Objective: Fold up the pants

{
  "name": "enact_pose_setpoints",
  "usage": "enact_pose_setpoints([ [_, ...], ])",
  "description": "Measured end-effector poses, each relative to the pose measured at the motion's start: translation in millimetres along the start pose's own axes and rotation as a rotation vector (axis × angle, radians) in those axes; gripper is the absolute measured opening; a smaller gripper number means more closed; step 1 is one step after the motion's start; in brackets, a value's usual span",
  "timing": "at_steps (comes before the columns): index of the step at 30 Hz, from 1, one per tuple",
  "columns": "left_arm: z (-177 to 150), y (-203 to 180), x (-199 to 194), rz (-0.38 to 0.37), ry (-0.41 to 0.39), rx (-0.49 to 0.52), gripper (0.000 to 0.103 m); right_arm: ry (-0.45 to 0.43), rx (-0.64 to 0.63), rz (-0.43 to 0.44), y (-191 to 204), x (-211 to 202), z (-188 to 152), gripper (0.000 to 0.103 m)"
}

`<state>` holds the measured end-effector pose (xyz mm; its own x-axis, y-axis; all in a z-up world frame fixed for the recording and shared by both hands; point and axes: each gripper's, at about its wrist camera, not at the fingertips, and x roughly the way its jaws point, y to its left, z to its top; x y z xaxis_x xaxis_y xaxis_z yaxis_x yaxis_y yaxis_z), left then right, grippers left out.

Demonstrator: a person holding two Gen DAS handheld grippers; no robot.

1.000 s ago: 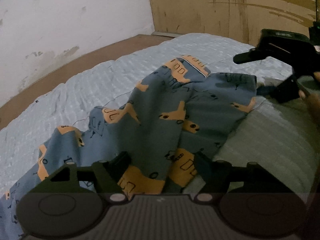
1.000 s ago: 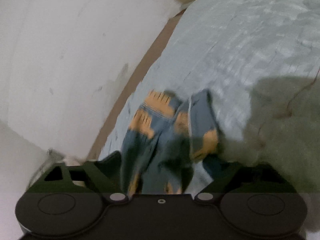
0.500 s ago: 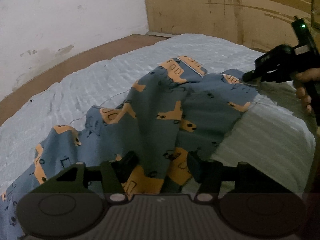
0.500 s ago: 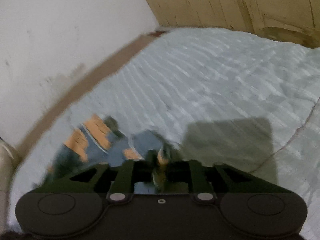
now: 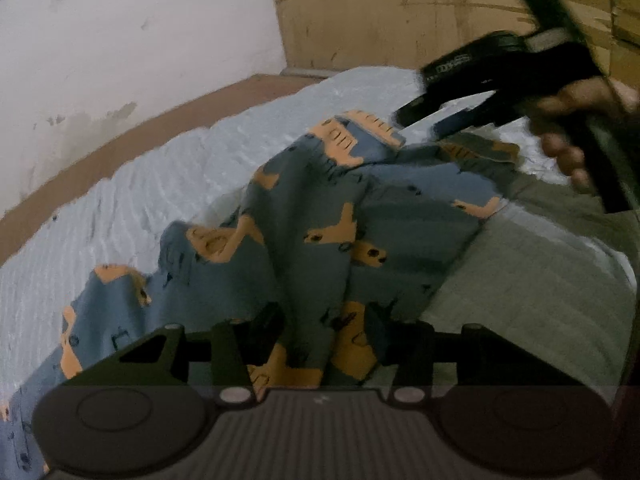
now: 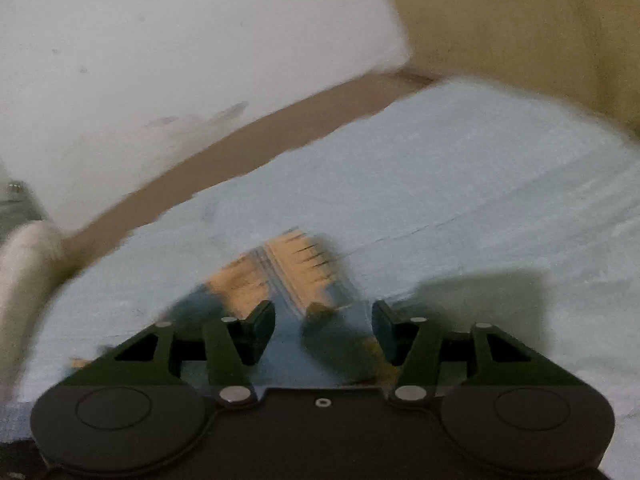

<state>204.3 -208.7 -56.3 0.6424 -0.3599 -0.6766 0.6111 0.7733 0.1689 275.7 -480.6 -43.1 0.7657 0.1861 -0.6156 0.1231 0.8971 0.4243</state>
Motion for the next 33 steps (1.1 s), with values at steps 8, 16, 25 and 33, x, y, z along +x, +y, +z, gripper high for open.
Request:
enact_pose_setpoints([
  [8,7.3,-13.4,14.2,0.012,0.010,0.074,0.048,0.047,0.178,0.055,-13.4,50.2,1.4,0.054],
  [16,11.4,-0.3,16.3,0.031,0.033,-0.012,0.002,-0.018,0.276,0.043,-24.4,52.3,6.8,0.006],
  [25,21.2,1.8,-16.4,-0.033,-0.041,-0.048,0.001,-0.134,0.167,0.048,-20.6,-13.3,21.9,0.003],
  [33,7.8,-18.7,-17.6,-0.067,-0.012,0.015,0.001,-0.117,0.106,-0.052,-44.1,-72.8,-6.5,0.003],
])
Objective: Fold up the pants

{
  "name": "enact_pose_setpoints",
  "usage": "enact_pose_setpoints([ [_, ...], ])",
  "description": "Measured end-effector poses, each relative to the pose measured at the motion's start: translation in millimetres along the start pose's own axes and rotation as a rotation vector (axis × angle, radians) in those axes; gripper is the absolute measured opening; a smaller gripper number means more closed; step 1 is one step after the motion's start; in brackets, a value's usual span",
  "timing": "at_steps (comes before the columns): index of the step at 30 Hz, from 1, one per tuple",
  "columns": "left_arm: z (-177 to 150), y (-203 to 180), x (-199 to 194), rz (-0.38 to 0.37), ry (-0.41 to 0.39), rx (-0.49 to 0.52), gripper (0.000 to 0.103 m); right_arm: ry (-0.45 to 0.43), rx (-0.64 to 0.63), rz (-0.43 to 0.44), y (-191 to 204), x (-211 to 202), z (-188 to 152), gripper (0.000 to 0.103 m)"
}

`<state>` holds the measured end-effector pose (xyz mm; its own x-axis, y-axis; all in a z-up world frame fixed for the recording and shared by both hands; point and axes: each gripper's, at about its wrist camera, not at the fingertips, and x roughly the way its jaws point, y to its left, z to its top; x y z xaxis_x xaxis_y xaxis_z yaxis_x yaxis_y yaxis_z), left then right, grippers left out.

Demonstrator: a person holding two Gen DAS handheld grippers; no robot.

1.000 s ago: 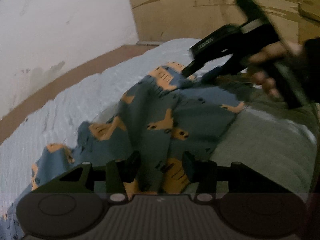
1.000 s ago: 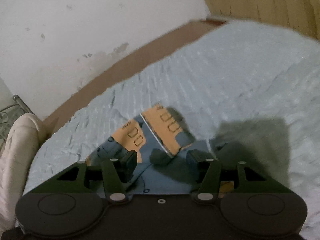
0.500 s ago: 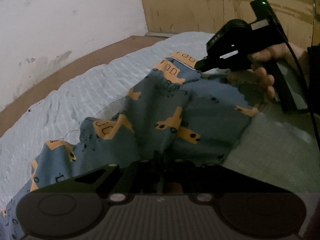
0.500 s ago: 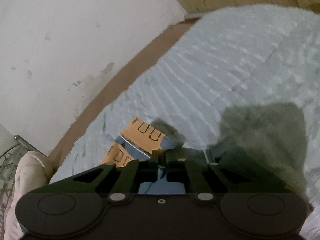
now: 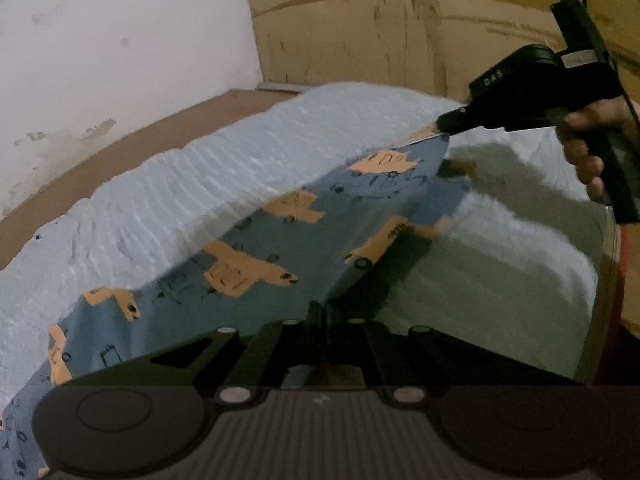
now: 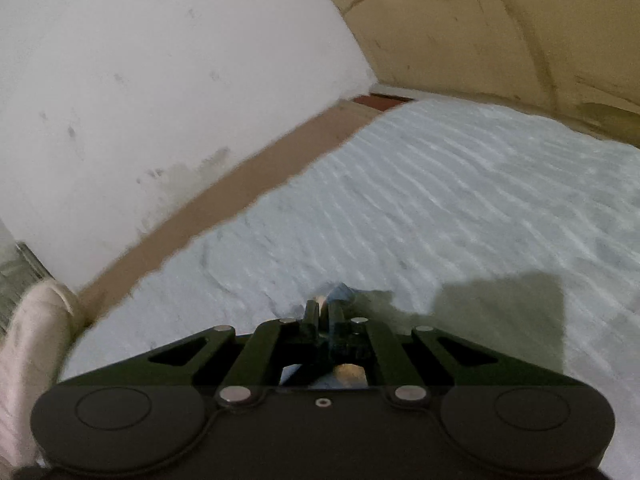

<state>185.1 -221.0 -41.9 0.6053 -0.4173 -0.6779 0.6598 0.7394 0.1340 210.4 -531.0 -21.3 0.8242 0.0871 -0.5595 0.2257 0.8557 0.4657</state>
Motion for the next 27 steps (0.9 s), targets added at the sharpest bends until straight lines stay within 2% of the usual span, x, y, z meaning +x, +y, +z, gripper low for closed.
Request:
enact_pose_setpoints([
  [5,-3.6,-4.0,6.3,0.008,0.023,-0.001,0.001,0.042,0.025,-0.052,-17.0,11.0,-20.0,0.002],
  [8,-0.9,-4.7,1.3,0.017,0.002,0.005,0.001,0.002,0.042,-0.032,-15.5,5.1,-19.8,0.000],
  [11,-2.8,-5.8,6.2,0.016,0.021,0.010,0.001,-0.048,0.045,-0.046,-18.7,-9.3,-19.8,0.000],
  [14,-5.8,-8.2,15.9,0.020,0.042,0.012,0.001,-0.001,0.063,-0.056,-26.5,-4.2,-22.8,0.000],
  [15,-7.7,-8.9,15.1,0.022,0.037,0.013,0.001,0.021,0.058,-0.060,-26.2,-1.0,-24.9,0.002],
  [17,-8.6,-9.0,12.2,0.022,0.030,0.011,0.001,0.048,0.050,-0.045,-26.3,2.2,-28.9,0.016],
  [20,-8.1,-7.5,11.7,0.018,0.030,0.008,0.001,0.073,0.080,-0.008,-26.1,8.7,-30.7,0.029],
  [22,-7.7,-6.3,13.2,0.015,0.035,-0.004,0.001,0.080,0.078,-0.014,-23.0,13.4,-30.3,0.031],
  [25,-7.6,-6.3,12.2,0.019,0.031,-0.013,0.001,0.080,0.091,-0.047,-20.2,22.9,-27.8,0.030],
  [27,-7.2,-6.3,10.5,0.022,0.026,-0.018,0.001,0.066,0.124,-0.062,-21.8,28.0,-24.7,0.012],
])
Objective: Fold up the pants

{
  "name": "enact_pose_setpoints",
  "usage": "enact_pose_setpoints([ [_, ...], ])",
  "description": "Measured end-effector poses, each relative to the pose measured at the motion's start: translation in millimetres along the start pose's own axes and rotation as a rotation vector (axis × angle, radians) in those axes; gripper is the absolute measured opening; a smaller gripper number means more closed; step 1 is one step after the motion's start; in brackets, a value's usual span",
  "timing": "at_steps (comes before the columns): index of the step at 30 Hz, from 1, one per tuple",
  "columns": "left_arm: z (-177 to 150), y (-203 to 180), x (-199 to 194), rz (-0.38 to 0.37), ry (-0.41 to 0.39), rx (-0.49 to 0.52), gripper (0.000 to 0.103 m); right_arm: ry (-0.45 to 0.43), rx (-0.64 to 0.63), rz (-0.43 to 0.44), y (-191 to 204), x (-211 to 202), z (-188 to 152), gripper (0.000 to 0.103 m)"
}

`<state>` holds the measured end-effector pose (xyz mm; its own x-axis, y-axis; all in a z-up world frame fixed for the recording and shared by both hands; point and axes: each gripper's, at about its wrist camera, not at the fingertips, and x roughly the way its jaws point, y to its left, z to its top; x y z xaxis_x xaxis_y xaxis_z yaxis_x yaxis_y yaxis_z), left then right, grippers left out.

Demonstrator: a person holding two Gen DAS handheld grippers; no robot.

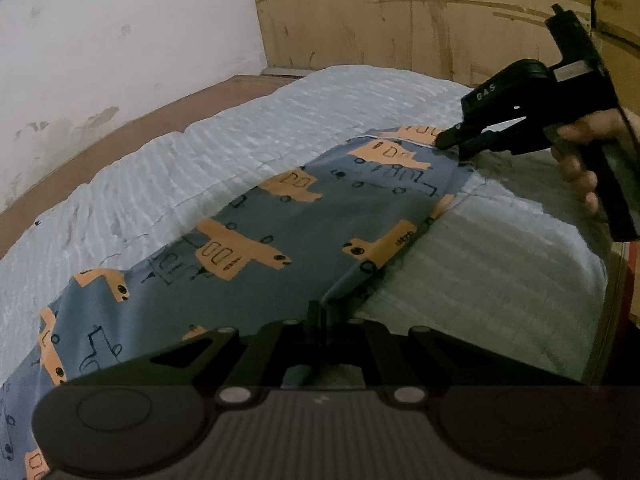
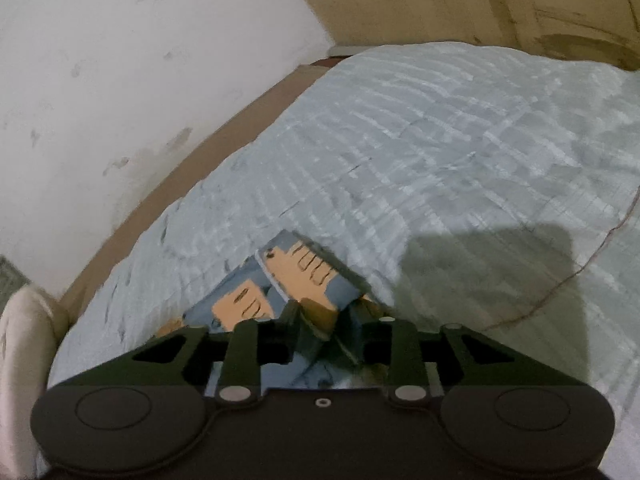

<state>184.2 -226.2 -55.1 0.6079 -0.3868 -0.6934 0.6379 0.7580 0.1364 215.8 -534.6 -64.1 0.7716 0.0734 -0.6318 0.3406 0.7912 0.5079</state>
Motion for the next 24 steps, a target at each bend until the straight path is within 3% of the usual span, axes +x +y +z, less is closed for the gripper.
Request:
enact_pose_setpoints([
  [1,0.1,0.3,-2.0,0.001,-0.007,-0.003,0.001,-0.012,0.007,-0.009,0.4,1.0,0.6,0.005],
  [7,2.1,4.0,-11.5,-0.010,-0.031,-0.012,0.001,-0.107,-0.006,-0.010,2.6,-27.7,-6.6,0.003],
  [14,-3.4,-0.6,-2.2,-0.011,0.001,-0.004,0.005,-0.057,-0.013,-0.052,-9.3,-17.2,-17.2,0.007],
  [17,-2.2,4.1,-13.0,-0.022,-0.011,-0.033,0.018,-0.070,-0.034,-0.051,-4.0,-22.8,-17.6,0.020],
  [18,-1.9,5.9,-17.7,-0.010,-0.017,-0.044,0.035,-0.078,-0.045,-0.053,-2.0,-25.7,-17.7,0.025],
  [19,-1.3,7.6,-22.4,0.006,-0.023,-0.058,0.053,-0.084,-0.059,-0.051,1.3,-29.5,-18.0,0.038],
  [22,1.1,15.2,-39.1,0.050,-0.054,-0.128,0.076,-0.102,-0.108,-0.036,8.8,-41.9,-21.9,0.072],
  [23,1.6,19.7,-46.4,0.061,-0.063,-0.161,0.080,-0.106,-0.127,-0.026,12.4,-46.7,-24.3,0.082],
  [24,2.4,23.7,-52.1,0.071,-0.072,-0.186,0.092,-0.110,-0.143,-0.020,16.0,-49.7,-26.8,0.086],
])
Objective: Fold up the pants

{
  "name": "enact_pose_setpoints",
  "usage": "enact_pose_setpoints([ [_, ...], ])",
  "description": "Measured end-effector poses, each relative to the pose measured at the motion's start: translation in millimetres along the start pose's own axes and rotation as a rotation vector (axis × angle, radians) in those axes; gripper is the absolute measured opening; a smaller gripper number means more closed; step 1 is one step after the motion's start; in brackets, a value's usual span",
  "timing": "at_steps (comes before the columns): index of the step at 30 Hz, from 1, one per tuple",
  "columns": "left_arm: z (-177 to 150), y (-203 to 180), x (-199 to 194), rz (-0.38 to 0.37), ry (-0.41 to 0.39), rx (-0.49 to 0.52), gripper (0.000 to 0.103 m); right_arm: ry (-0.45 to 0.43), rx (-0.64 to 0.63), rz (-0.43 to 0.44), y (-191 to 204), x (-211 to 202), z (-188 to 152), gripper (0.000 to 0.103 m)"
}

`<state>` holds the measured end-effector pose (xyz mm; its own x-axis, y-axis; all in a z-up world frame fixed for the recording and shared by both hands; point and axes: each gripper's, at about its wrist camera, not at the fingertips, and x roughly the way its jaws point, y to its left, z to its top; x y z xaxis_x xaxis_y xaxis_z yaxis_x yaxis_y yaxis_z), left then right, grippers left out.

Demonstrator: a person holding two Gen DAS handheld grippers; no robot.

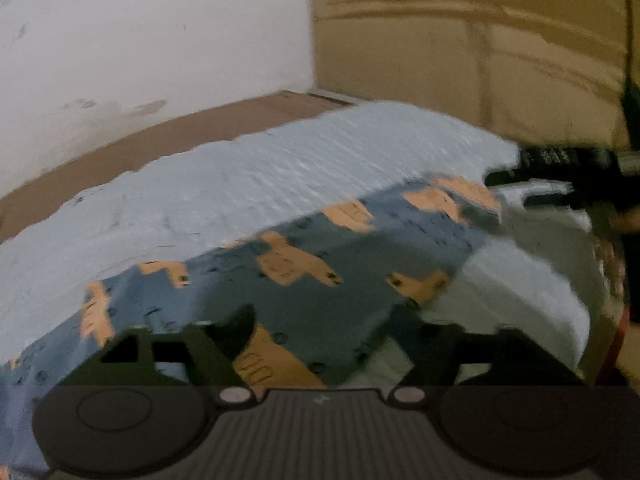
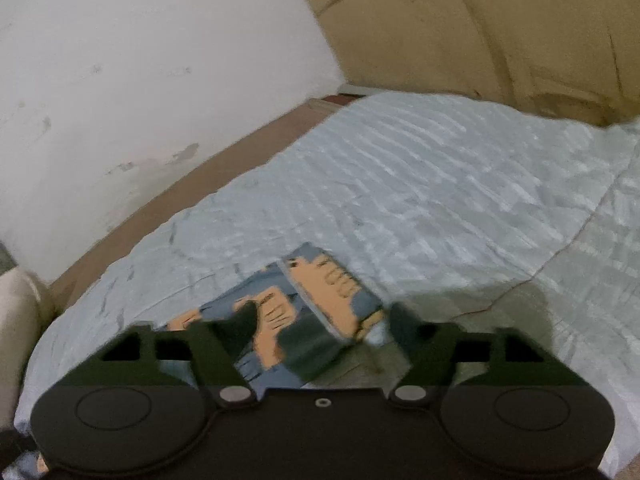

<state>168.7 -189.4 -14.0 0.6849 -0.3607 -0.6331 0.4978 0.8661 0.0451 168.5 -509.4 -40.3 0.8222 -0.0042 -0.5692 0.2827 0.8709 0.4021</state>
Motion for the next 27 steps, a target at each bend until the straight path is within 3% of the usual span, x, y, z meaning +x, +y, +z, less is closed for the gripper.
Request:
enact_pose_setpoints([
  [1,1.1,4.6,-6.8,0.019,-0.014,-0.028,0.100,-0.005,-0.016,0.002,4.1,-3.5,-1.8,0.091],
  [4,2.4,20.6,-28.7,0.082,-0.054,-0.086,0.103,-0.011,-0.057,0.024,22.3,-12.8,-9.9,0.101],
  [12,-13.0,97.3,-88.5,0.262,-0.056,-0.236,0.103,0.038,-0.190,0.142,100.9,-15.0,-47.1,0.102],
  [19,-70.6,176.8,-133.2,0.431,-0.073,-0.420,0.103,0.107,-0.331,0.254,183.8,-6.7,-92.6,0.102],
  [23,-108.4,218.9,-136.7,0.470,-0.094,-0.502,0.103,0.124,-0.396,0.265,221.5,-5.0,-117.7,0.102],
  [27,-139.3,253.1,-132.9,0.422,-0.113,-0.577,0.103,0.150,-0.427,0.262,246.8,-7.5,-140.0,0.102],
])
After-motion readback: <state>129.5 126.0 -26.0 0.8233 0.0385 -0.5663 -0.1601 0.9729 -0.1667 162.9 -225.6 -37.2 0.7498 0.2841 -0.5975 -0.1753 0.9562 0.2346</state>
